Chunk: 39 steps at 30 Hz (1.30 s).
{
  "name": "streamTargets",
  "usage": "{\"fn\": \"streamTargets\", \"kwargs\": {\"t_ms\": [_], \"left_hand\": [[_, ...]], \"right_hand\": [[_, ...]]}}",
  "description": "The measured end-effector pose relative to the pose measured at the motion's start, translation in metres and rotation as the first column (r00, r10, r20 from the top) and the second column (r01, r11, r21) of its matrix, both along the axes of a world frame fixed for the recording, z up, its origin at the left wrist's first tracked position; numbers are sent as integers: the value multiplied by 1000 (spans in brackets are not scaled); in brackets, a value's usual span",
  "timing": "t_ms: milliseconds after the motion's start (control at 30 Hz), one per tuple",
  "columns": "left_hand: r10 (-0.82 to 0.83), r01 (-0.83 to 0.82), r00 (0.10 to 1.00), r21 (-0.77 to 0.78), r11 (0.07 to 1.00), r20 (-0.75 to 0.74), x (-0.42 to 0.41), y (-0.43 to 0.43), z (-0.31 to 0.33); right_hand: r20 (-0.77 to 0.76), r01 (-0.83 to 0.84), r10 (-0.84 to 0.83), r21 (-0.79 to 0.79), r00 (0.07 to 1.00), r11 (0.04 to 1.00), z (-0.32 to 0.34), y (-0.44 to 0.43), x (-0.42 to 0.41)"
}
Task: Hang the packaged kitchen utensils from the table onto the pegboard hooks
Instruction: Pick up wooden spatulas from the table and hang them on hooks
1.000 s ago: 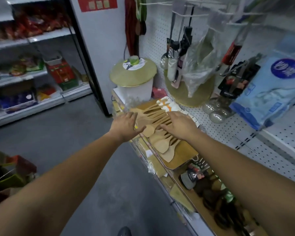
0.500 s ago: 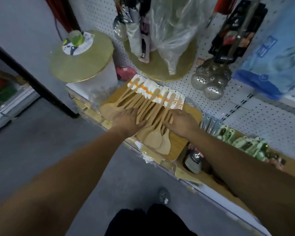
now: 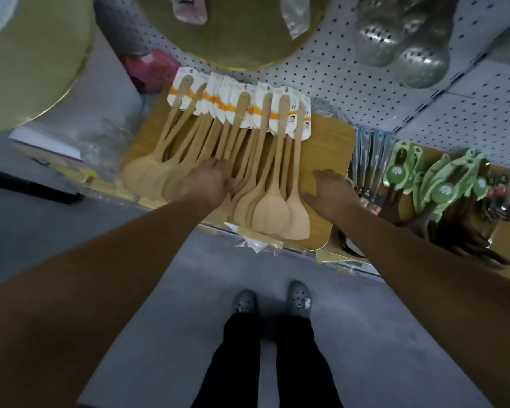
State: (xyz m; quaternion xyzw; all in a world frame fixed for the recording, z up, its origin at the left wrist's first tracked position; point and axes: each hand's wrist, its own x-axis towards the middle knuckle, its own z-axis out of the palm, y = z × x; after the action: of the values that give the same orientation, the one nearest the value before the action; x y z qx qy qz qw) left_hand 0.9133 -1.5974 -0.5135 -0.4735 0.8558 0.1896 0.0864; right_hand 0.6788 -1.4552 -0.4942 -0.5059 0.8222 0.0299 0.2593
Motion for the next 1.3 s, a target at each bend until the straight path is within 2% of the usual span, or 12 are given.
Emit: {"fn": "streamTargets", "kwargs": {"t_ms": [267,400,533,633,700,800,967,1033,1233,1300], "left_hand": [[117,-118,985,2,993,-130,0,-40,-46],[176,-172,968,35,984,-178,-12,-51,-54],[204,-205,957,15,979,-206,-13,-56,-63],[301,-293,926,71,954,-226,-12,-61,-64],[377,-355,896,135,925,-232,-11,-65,-60],[514,-460,823,248,852,-242,-8,-69,-48],[618,-518,753,377,768,-225,-2,-57,-27],[622,-481,742,448,753,-249,1,-43,-18],[492,-276,826,565,778,-275,0,16,30],[502,-240,810,611,755,-302,-5,42,46]], "right_hand": [[204,243,-228,-50,952,969,-40,-45,26],[198,271,-257,-51,946,961,-55,-75,30],[250,420,-394,-59,884,905,-65,-95,25],[304,497,-469,-17,830,868,-66,-101,23],[348,557,-531,29,773,830,-66,-103,19],[473,618,-612,166,634,768,-66,-99,7],[618,670,-661,276,426,689,-19,-62,12],[650,730,-690,295,320,617,-4,-40,13],[731,757,-673,374,114,535,49,39,22],[755,784,-653,367,63,500,61,72,23]]}}
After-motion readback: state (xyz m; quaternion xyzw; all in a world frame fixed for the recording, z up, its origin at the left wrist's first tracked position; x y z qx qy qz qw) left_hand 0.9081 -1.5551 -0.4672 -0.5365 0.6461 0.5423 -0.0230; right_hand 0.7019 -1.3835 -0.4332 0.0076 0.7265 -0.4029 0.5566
